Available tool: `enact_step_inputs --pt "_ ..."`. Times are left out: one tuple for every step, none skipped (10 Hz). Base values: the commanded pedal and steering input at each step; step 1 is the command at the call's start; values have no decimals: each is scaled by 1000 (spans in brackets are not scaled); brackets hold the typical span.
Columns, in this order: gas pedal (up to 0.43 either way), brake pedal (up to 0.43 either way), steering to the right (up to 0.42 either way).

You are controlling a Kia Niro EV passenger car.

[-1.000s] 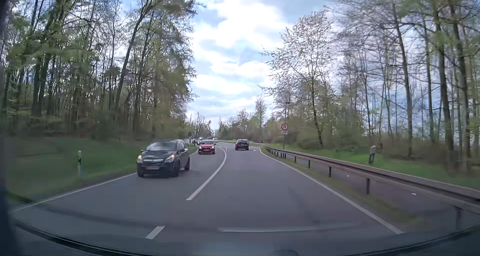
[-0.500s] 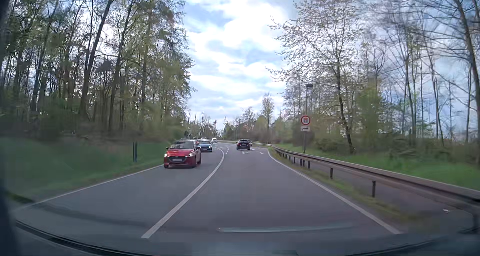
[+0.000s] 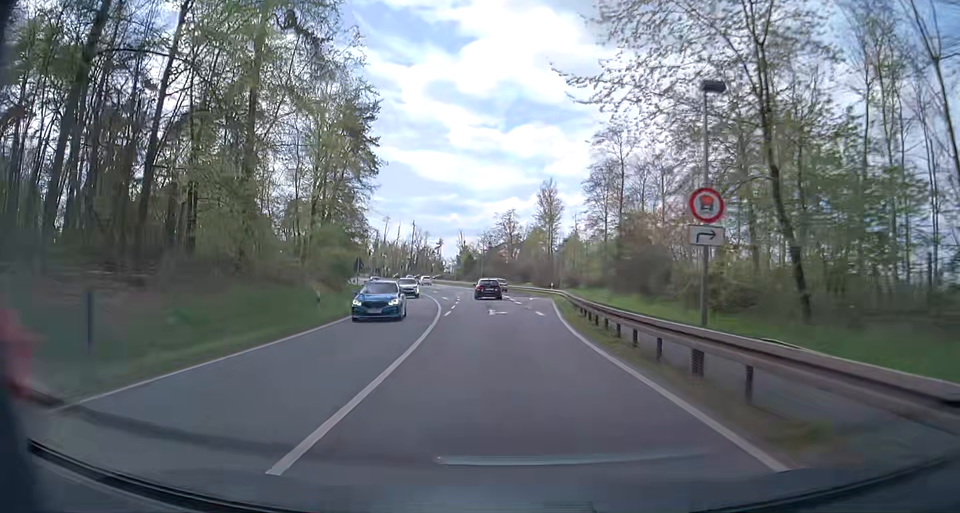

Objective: Follow the waypoints while adhering to traffic rules and regulations

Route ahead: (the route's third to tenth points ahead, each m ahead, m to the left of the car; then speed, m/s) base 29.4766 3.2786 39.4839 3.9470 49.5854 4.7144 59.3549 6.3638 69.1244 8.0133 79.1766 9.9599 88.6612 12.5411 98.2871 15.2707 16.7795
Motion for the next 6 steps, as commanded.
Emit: enact_step_inputs --pt "8 0 -11" --pt "8 0 -11" --pt "8 0 -11" --pt "8 0 -11" --pt "8 0 -11" --pt "8 0 -11"
